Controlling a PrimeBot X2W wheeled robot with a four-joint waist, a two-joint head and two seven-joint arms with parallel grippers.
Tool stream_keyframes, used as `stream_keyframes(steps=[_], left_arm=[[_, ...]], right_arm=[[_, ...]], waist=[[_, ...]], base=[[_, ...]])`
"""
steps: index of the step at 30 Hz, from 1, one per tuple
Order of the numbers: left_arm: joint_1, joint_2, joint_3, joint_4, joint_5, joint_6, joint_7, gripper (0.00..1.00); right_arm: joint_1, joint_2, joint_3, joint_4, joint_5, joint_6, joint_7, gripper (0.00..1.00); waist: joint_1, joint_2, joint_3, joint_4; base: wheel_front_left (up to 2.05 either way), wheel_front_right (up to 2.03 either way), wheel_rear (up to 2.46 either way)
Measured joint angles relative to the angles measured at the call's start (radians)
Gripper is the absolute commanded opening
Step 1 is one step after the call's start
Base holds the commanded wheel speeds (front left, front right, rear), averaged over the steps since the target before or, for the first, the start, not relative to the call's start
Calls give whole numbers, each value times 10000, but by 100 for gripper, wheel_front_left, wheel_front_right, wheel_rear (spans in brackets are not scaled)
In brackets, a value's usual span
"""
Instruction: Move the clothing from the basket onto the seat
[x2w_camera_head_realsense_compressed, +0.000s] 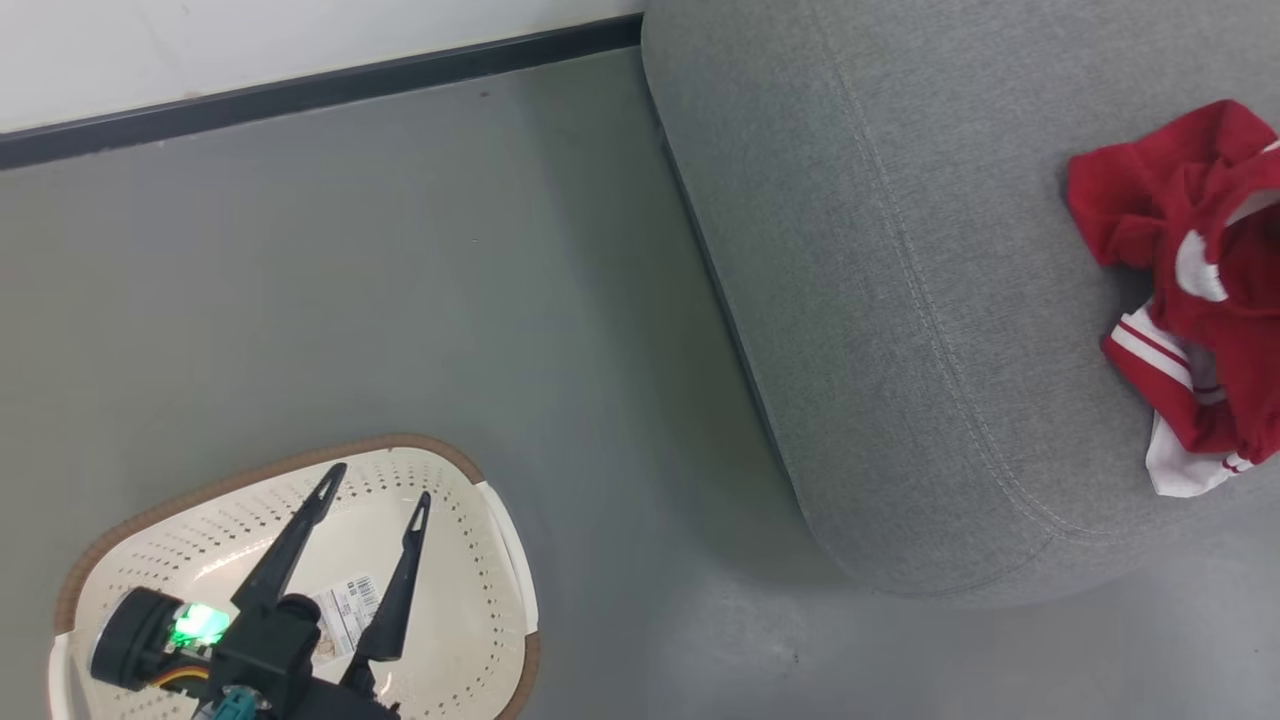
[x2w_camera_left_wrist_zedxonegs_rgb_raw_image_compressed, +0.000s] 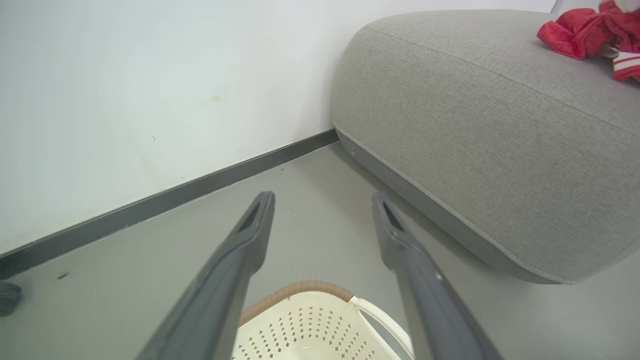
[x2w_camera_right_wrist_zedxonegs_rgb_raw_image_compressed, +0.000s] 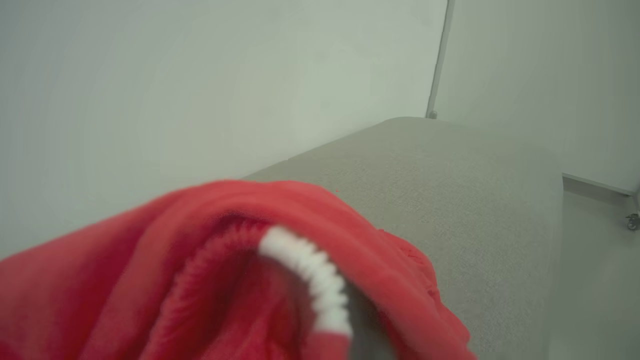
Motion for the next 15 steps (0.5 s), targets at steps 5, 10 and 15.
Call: stream_keyframes(steps=[5, 10, 15], left_arm=[[4, 2, 73, -2, -2, 0, 0, 100], [3, -12, 100, -2, -2, 0, 0, 100], [3, -56, 127, 13, -2, 0, 0, 100]], right_arm=[[-566, 48, 198, 955, 2, 81, 443, 0], [-766, 29, 194, 1611, 0, 17, 621, 0], [-800, 29, 240, 2044, -36, -19, 700, 100]], waist=[[0, 0, 53, 78], [0, 0, 68, 93], [0, 0, 49, 78]], base=[[0, 0, 0], [0, 0, 0], [0, 0, 0]])
